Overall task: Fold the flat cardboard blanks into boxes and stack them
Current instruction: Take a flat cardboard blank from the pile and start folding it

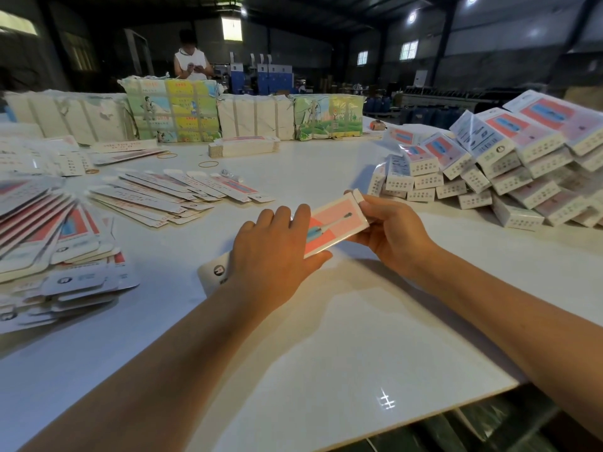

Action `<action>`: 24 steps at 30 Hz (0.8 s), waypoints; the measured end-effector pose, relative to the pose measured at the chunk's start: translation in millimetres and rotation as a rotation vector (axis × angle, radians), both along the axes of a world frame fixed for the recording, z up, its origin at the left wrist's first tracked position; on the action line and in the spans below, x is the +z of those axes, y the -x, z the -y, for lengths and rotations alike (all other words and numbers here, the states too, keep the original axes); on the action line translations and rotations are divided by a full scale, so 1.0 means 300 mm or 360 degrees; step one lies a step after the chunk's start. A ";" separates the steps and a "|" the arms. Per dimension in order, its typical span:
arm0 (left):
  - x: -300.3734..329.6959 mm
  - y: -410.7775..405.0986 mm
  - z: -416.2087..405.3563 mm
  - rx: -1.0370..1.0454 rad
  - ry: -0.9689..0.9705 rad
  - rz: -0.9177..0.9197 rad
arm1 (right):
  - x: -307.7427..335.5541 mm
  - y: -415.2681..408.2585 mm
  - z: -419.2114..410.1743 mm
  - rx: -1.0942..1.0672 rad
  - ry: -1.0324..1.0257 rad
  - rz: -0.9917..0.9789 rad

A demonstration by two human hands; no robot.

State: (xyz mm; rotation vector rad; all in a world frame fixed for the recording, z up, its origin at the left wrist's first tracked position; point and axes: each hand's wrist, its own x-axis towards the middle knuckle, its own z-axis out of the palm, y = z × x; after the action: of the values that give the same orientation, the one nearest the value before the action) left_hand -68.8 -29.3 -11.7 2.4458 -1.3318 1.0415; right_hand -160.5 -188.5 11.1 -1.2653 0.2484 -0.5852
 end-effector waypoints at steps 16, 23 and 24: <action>0.007 0.019 0.007 0.0041 0.0001 -0.0030 | -0.040 0.026 -0.046 -0.0410 0.1556 -0.0149; 0.028 0.020 -0.001 0.0147 -0.0064 0.0029 | -0.049 0.020 -0.049 0.0020 0.1351 -0.0284; 0.031 0.012 -0.006 0.0148 -0.0079 0.0031 | -0.051 0.017 -0.043 0.0094 0.1315 -0.0294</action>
State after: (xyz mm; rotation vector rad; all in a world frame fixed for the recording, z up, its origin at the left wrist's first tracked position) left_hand -72.4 -27.5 -2.3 2.5627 -1.2758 1.0681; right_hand -165.7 -175.7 -4.2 -2.1235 0.1175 -0.5345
